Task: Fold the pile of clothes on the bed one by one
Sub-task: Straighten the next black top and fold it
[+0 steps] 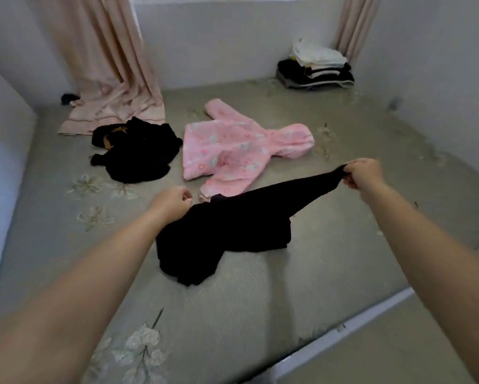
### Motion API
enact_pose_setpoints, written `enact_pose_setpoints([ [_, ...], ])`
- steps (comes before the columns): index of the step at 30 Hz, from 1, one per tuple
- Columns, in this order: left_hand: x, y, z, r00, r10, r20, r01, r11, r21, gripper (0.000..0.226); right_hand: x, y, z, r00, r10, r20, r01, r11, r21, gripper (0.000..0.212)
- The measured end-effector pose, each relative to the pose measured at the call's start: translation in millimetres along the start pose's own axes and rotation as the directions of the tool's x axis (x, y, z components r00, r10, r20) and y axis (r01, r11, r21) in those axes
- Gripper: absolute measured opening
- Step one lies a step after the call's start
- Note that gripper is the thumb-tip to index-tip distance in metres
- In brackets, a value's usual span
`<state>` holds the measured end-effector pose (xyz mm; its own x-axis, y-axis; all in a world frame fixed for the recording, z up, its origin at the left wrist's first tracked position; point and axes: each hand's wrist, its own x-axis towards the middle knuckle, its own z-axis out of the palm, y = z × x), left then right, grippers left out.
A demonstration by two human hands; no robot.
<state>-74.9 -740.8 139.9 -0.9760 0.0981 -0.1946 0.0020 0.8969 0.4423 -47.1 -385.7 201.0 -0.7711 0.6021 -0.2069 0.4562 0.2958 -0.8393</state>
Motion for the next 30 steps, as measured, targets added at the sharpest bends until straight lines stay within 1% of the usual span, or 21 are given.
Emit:
enact_pose_setpoints([
  [2,6,-10,33,0.994,-0.004,0.109,-0.003,0.998,0.062,0.024,4,58,-1,0.991,0.121,-0.048,-0.128,0.97,-0.207,0.024],
  [4,10,-22,64,0.979,-0.02,0.203,-0.005,0.993,0.12,0.025,-1,107,8,0.972,0.234,-0.008,-0.216,0.881,-0.42,0.015],
  [6,11,-36,89,0.963,-0.05,0.266,0.003,0.984,0.177,0.028,-14,138,27,0.944,0.317,0.085,-0.215,0.792,-0.571,0.013],
  [8,12,-49,107,0.955,-0.076,0.288,0.007,0.972,0.234,0.034,-26,152,57,0.93,0.33,0.16,-0.157,0.754,-0.638,0.015],
  [10,14,-61,119,0.96,-0.083,0.266,0.007,0.961,0.276,0.04,-32,157,95,0.922,0.296,0.248,-0.06,0.744,-0.665,0.019],
  [12,19,-73,128,0.971,-0.051,0.233,-0.02,0.955,0.294,0.042,-36,157,138,0.909,0.229,0.349,0.054,0.763,-0.644,0.027],
  [15,27,-91,144,0.983,-0.011,0.181,-0.044,0.955,0.294,0.043,-36,155,203,0.866,0.036,0.498,0.3,0.76,-0.576,0.035],
  [16,29,-98,150,0.985,-0.02,0.174,-0.033,0.955,0.295,0.044,-34,157,225,0.838,-0.043,0.544,0.396,0.732,-0.554,0.042],
  [18,32,-113,166,0.983,-0.06,0.172,0.009,0.96,0.281,0.047,-29,162,266,0.765,-0.185,0.616,0.583,0.604,-0.543,0.058],
  [19,32,-120,175,0.982,-0.076,0.171,0.029,0.964,0.264,0.049,-26,166,284,0.743,-0.208,0.636,0.627,0.548,-0.554,0.066],
  [20,32,-128,182,0.982,-0.086,0.168,0.044,0.97,0.24,0.05,-23,170,301,0.743,-0.195,0.64,0.634,0.511,-0.58,0.072],
  [21,32,-135,189,0.984,-0.085,0.156,0.052,0.977,0.205,0.052,-20,176,316,0.758,-0.162,0.632,0.619,0.485,-0.618,0.075],
  [22,31,-142,195,0.988,-0.08,0.134,0.059,0.986,0.155,0.052,-18,183,328,0.781,-0.122,0.613,0.589,0.471,-0.657,0.074],
  [23,27,-148,200,0.99,-0.085,0.108,0.075,0.993,0.093,0.052,-16,192,336,0.805,-0.085,0.586,0.549,0.479,-0.685,0.064],
  [24,22,-153,203,0.992,-0.1,0.078,0.099,0.995,0.025,0.052,-14,200,341,0.818,-0.071,0.571,0.526,0.495,-0.692,0.047],
  [25,17,-157,206,0.992,-0.12,0.046,0.121,0.992,-0.036,0.053,-14,209,343,0.802,-0.064,0.594,0.541,0.5,-0.677,0.031],
  [26,12,-161,208,0.991,-0.129,0.02,0.13,0.989,-0.067,0.053,-16,218,341,0.757,-0.091,0.647,0.602,0.482,-0.637,0.022],
  [27,8,-163,209,0.992,-0.127,0.005,0.127,0.99,-0.065,0.054,-22,227,334,0.686,-0.177,0.706,0.696,0.444,-0.565,0.017],
  [28,4,-164,209,0.994,-0.107,-0.016,0.106,0.993,-0.048,0.055,-28,235,323,0.586,-0.283,0.759,0.796,0.377,-0.474,0.013],
  [29,0,-164,210,0.997,-0.059,-0.042,0.058,0.998,-0.014,0.057,-37,244,310,0.506,-0.365,0.781,0.857,0.314,-0.409,0.022],
  [30,-3,-163,213,0.998,0.016,-0.057,-0.013,0.999,0.042,0.06,-47,249,294,0.451,-0.371,0.812,0.891,0.233,-0.389,0.033],
])
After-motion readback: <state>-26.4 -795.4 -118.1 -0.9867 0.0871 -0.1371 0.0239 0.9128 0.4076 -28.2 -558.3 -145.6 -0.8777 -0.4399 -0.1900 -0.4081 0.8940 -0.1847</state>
